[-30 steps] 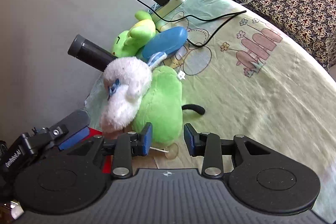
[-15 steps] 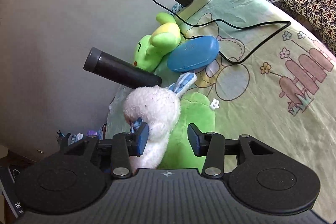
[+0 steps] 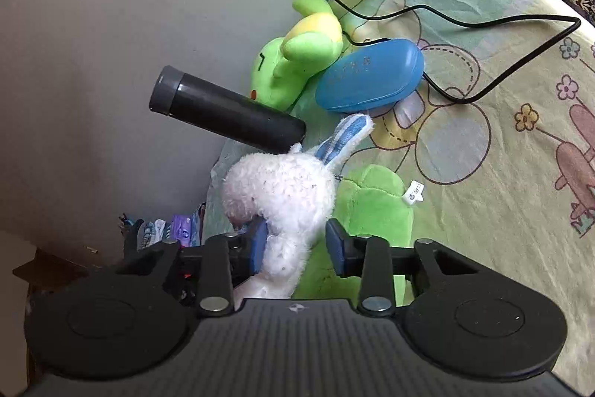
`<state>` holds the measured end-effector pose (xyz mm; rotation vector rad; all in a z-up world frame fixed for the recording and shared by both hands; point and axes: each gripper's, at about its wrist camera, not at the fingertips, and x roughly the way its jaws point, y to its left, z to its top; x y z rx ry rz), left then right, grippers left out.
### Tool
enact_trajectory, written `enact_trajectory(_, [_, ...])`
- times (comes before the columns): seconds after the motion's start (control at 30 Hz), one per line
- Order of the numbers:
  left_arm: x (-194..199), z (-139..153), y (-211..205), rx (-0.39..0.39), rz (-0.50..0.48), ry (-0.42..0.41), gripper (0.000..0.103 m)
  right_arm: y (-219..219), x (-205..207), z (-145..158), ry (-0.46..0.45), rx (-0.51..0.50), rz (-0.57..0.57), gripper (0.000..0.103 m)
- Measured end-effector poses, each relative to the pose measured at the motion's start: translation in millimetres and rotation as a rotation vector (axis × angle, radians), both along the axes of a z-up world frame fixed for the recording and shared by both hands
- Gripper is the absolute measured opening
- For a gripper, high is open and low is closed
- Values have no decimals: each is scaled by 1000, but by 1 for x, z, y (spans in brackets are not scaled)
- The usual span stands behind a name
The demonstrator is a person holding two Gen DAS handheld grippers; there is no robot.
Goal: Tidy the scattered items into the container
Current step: 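Grasp the white fluffy dog plush with the right tool and lift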
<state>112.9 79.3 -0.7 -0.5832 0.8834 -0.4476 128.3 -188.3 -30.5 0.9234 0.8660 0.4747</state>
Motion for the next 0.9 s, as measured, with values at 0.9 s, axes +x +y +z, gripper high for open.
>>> enact_trajectory(0.9, [-134,-33,2,118,-157,86,69,19,-105,-7,99,-70,207,17])
